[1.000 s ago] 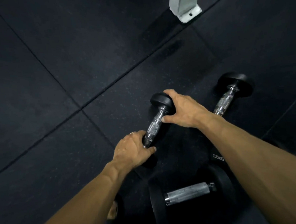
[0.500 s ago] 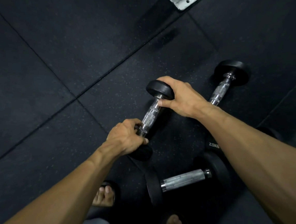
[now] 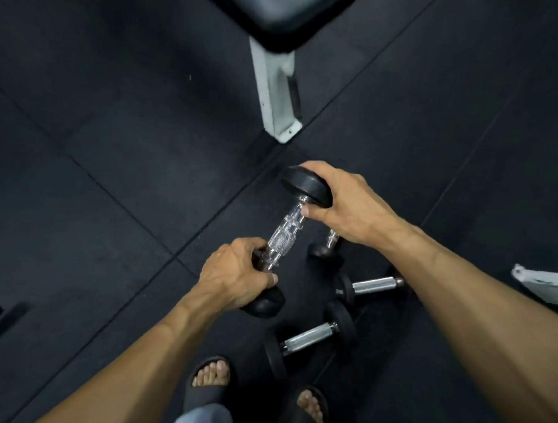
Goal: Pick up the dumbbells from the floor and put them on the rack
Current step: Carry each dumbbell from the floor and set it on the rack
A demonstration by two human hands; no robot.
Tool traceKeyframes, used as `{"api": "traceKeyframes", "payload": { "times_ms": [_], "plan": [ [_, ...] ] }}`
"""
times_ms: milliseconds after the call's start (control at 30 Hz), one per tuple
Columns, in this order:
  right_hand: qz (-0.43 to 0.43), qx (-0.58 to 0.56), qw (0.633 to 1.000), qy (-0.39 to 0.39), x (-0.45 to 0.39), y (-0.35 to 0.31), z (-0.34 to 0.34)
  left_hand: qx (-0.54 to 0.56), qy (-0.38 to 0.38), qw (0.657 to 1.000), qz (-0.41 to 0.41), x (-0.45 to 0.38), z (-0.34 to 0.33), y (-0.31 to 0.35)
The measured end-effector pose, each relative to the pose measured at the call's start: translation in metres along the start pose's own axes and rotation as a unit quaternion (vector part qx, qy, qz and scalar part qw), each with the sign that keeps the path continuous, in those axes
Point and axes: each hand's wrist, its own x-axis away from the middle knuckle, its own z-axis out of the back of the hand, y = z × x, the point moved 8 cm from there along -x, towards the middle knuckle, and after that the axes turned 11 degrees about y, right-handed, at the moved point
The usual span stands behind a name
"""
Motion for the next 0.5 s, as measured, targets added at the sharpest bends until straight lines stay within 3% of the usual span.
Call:
{"api": "traceKeyframes", "payload": {
  "times_ms": [267, 500],
  "plan": [
    [0.004, 0.027, 0.995, 0.098, 0.046, -0.096, 0.192, -0.034, 0.034, 0.993, -0.112, 0.064, 0.127, 0.154],
    [0.002, 0.087, 0.975, 0.202, 0.122, -0.165, 0.348, -0.024, 0.037, 0.972, -0.232, 0.137, 0.201, 0.289]
  ]
}}
